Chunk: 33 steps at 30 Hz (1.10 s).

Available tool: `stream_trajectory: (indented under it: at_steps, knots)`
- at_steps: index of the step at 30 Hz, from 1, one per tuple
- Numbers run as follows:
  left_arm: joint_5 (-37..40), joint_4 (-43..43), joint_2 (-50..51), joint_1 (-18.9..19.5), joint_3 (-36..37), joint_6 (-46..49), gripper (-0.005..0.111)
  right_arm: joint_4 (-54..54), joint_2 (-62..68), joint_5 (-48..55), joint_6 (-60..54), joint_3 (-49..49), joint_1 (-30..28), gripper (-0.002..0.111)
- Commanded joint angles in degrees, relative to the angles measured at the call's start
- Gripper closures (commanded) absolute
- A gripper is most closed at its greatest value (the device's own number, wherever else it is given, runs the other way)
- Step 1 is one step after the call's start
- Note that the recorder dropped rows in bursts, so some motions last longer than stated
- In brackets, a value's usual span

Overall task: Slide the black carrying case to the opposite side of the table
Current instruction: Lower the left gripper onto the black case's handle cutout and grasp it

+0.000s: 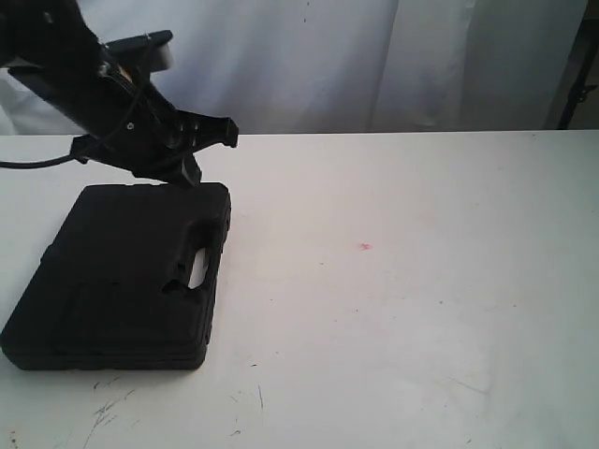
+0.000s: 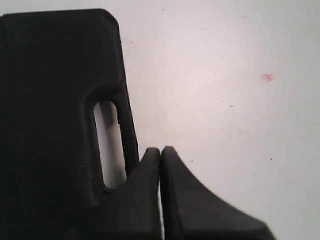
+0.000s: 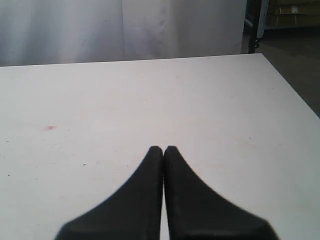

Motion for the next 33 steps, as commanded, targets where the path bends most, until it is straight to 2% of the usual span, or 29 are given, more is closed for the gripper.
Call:
stream_trajectory:
  at_steps: [1,8,10,22,33]
  knots:
    - [2.12,3.36,4.73,-1.70,-3.07,-2.87,0.101,-1.02,-0.16,-0.20,0.18,0.20,-0.34,0.108]
    - [0.79,3.83,10.24,-1.99,-4.41,-6.80,0.076,-1.02,-0.16,-0.20,0.18,0.20,-0.34,0.108]
    - [0.70,3.83,11.44,-1.99,-4.41,-8.03,0.072,-1.02,-0.16,-0.20,0.18,0.20,-0.34,0.108]
    - [-0.70,5.65,16.80,-1.99,-4.41,-12.51,0.072,-1.02,-0.16,-0.20,0.18,0.20,-0.34,0.108]
    - [-2.31,5.65,20.11,-1.99,-4.41,-12.65,0.072,-1.02,-0.16,-0.20,0.18,0.20,-0.34,0.108]
